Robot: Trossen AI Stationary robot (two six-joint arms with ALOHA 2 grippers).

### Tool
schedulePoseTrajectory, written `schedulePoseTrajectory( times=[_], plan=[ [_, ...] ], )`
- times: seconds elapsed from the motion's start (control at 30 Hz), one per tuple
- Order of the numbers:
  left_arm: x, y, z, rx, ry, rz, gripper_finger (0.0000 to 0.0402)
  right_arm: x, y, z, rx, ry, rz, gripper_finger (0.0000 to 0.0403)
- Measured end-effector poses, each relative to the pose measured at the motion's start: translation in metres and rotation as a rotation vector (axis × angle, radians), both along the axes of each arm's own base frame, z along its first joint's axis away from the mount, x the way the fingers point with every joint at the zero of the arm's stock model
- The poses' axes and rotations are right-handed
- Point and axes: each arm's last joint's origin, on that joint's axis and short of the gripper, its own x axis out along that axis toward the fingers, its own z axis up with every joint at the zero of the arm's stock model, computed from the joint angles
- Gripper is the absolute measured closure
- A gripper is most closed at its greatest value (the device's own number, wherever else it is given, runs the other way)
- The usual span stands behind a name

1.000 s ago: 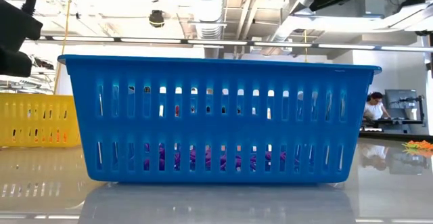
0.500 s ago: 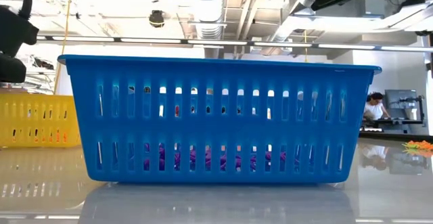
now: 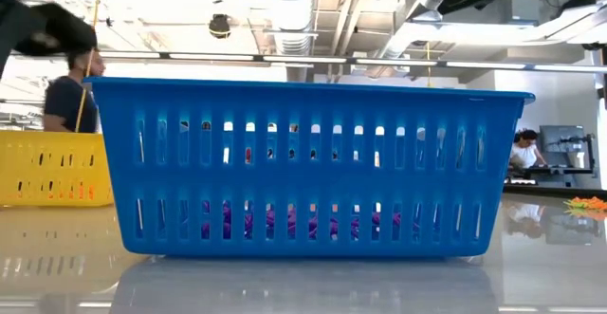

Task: Sort Halloween decoration
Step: Put the green spider toy into the red basket

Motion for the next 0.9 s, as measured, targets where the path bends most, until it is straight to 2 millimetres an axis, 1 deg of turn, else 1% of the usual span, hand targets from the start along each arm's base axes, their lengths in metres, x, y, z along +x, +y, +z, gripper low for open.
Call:
schedulePoseTrajectory(
  times=[0.07,0.17,0.23,0.37,0.43,0.5,0.6,0.67,0.77,0.83,0.9],
  plan=[
    [0.001,0.005,0.015,-0.02,-0.055,0.002,0.0401,0.0,0.001,0.0,0.011,0.004,0.015,0.0269],
    [0.006,0.01,0.042,-0.112,-0.195,-0.009,0.0401,-0.001,0.005,0.0,0.016,0.007,0.039,0.0269],
    [0.008,0.015,0.058,-0.141,-0.302,-0.014,0.0401,-0.002,0.007,0.0,0.015,0.009,0.051,0.0269],
    [0.02,0.031,0.086,-0.069,-0.581,0.044,0.0401,-0.004,0.01,0.0,0.015,0.009,0.069,0.0269],
    [0.032,0.044,0.094,-0.026,-0.677,0.082,0.0401,-0.004,0.011,0.0,0.015,0.009,0.075,0.0269],
    [0.047,0.059,0.096,0.014,-0.723,0.088,0.0401,-0.004,0.012,0.0,0.015,0.01,0.078,0.0269],
    [0.074,0.094,0.094,0.077,-0.77,0.11,0.0401,-0.004,0.012,0.0,0.014,0.01,0.079,0.0269],
    [0.093,0.127,0.088,0.121,-0.778,0.147,0.0401,-0.005,0.012,-0.001,0.013,0.013,0.079,0.0269],
    [0.116,0.183,0.079,0.136,-0.815,0.217,0.0401,-0.006,0.011,-0.002,0.001,0.036,0.08,0.0269],
    [0.126,0.223,0.071,0.125,-0.838,0.264,0.0401,-0.007,0.01,-0.004,-0.011,0.057,0.082,0.0269],
    [0.132,0.261,0.058,0.085,-0.846,0.318,0.0401,-0.009,0.01,-0.006,-0.025,0.082,0.084,0.0269]
  ],
)
